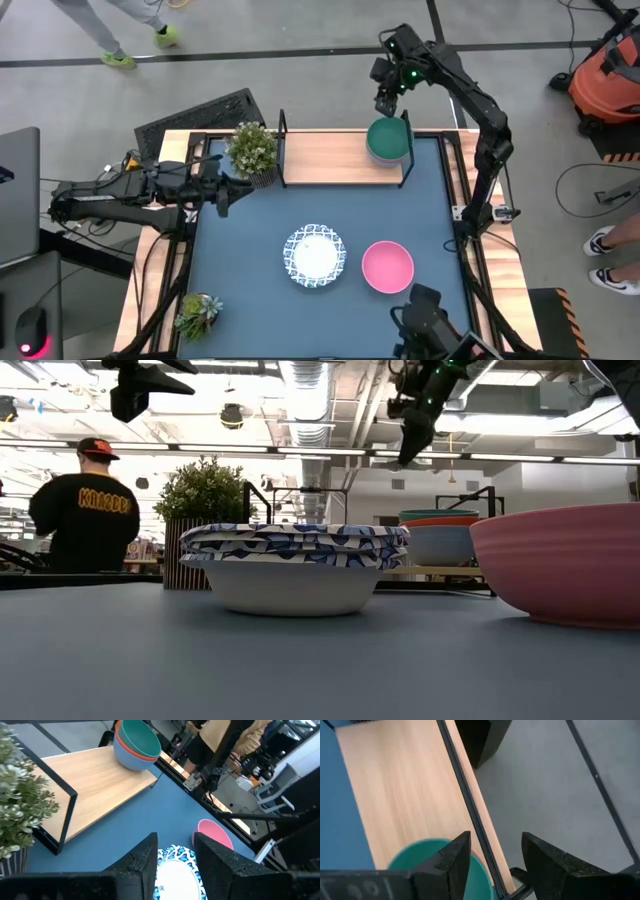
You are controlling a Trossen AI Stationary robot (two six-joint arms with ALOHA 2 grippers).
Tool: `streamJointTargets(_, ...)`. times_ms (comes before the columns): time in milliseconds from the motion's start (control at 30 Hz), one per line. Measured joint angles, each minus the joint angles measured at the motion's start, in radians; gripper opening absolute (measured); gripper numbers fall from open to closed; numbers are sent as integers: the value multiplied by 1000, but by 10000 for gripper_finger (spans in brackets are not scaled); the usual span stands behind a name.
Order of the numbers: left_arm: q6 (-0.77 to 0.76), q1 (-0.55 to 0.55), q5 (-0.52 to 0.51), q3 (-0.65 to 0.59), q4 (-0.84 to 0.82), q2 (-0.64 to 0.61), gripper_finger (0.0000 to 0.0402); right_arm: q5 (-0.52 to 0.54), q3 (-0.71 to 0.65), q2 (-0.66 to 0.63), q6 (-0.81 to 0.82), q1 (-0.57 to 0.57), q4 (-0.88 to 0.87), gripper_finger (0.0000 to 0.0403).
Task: Place and stack bowls onto a shelf
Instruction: Stack the green bowl on top of the orange bowl on the shelf
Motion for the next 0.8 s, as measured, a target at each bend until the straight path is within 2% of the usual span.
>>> streamJointTargets(200, 25, 0, 27, 0, 0, 0, 112, -5, 97, 0, 33, 49, -39, 202)
streamJointTargets(400, 37, 0, 35, 0, 0, 0, 112, -5, 199, 0, 44, 112, -159, 202)
streamJointTargets(667, 48, 0, 35, 0, -1, 0, 112, -10, 185, -87, 171, 192, -295, 202)
streamJointTargets(800, 48, 0, 35, 0, 0, 0, 112, -96, 147, -152, 280, 237, -309, 202)
